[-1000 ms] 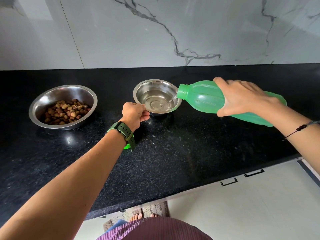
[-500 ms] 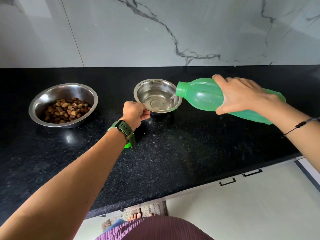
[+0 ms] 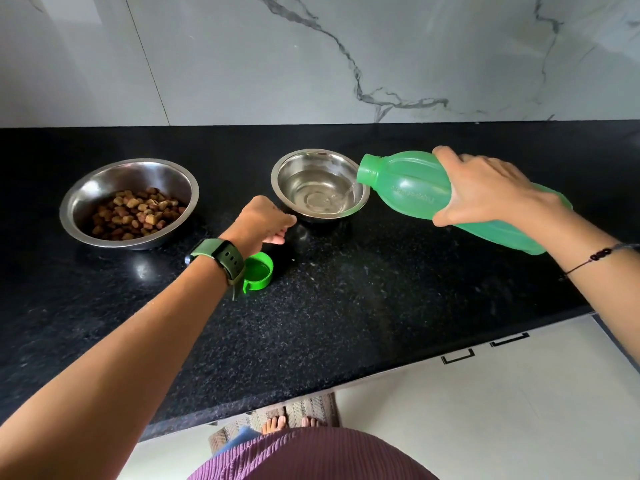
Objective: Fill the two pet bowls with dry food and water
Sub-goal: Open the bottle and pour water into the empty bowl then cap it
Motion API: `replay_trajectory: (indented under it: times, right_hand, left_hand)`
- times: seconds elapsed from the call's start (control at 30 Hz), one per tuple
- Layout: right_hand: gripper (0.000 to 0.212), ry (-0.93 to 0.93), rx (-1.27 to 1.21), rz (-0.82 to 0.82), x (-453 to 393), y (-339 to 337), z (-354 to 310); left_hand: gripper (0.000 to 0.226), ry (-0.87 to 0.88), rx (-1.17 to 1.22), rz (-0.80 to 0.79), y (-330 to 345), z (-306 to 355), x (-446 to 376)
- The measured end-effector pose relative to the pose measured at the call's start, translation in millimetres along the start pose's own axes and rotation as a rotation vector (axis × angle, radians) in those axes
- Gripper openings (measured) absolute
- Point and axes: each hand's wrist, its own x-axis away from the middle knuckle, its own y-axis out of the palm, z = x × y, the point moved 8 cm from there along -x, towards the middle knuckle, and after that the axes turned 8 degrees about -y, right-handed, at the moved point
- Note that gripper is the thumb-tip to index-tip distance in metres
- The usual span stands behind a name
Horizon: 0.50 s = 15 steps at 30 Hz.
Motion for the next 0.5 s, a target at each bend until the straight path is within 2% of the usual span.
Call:
replay_trajectory:
  times: [0.2, 0.27, 0.33, 0.4, 0.5]
  right_hand:
    - [0.092, 0.127, -0.424, 0.049, 4.3, 18.1, -9.1]
    - [0.089, 0.158, -0.618, 0.093, 5.5, 22.9, -15.7]
    - [0.085, 0.152, -0.821, 0.158, 4.9, 26.4, -25.6]
    - [0.084, 0.144, -1.036, 0.22, 3.6, 30.8, -36.8]
    - [0.089, 0.155, -1.33, 0.294, 2.1, 38.4, -54.4]
  left_hand:
    - [0.012, 0.084, -0.226, 0.015, -6.2, 5.3, 19.1]
    - [0.013, 0.139, -0.419, 0.041, -3.6, 14.4, 29.5]
    - [0.025, 0.209, -0.695, 0.084, -0.9, 20.2, 38.3]
    - [0.045, 0.261, -0.952, 0.097, 3.9, 17.1, 44.5]
    - [0.065, 0.226, -1.252, 0.069, 8.3, -2.1, 48.6]
